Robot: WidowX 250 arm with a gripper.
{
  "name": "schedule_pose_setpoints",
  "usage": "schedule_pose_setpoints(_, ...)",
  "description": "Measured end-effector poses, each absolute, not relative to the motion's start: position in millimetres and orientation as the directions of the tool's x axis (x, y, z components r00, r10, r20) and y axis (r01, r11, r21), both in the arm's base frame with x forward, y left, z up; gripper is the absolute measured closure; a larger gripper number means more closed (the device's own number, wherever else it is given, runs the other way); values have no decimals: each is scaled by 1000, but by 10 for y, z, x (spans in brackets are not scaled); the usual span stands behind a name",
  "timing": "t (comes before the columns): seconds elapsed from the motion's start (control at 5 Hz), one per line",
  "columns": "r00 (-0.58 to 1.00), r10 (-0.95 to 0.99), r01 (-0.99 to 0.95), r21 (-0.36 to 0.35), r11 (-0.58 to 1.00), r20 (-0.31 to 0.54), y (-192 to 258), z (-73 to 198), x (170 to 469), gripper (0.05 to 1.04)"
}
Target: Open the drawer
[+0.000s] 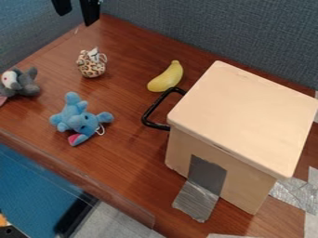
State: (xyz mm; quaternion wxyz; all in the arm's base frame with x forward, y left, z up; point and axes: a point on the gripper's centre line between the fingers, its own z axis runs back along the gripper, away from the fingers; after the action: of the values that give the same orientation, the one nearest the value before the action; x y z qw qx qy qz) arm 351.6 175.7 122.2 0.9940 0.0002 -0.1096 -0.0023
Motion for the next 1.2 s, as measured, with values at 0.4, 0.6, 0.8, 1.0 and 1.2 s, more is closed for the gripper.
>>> schedule_pose_setpoints(0.4,988,-64,71,-48,996,139,1321,870,3520,83)
schedule_pose_setpoints(0.6,975,-157,164,-36,986,160,766,914,3579,83)
schedule_pose_setpoints(0.8,976,-172,181,-60,982,131,402,832,3530,84)
schedule_pose_setpoints(1.0,979,-176,184,-79,980,100,133,750,3502,84)
schedule_pose_setpoints(1.2,989,-143,145,-89,985,27,117,520,3448,84)
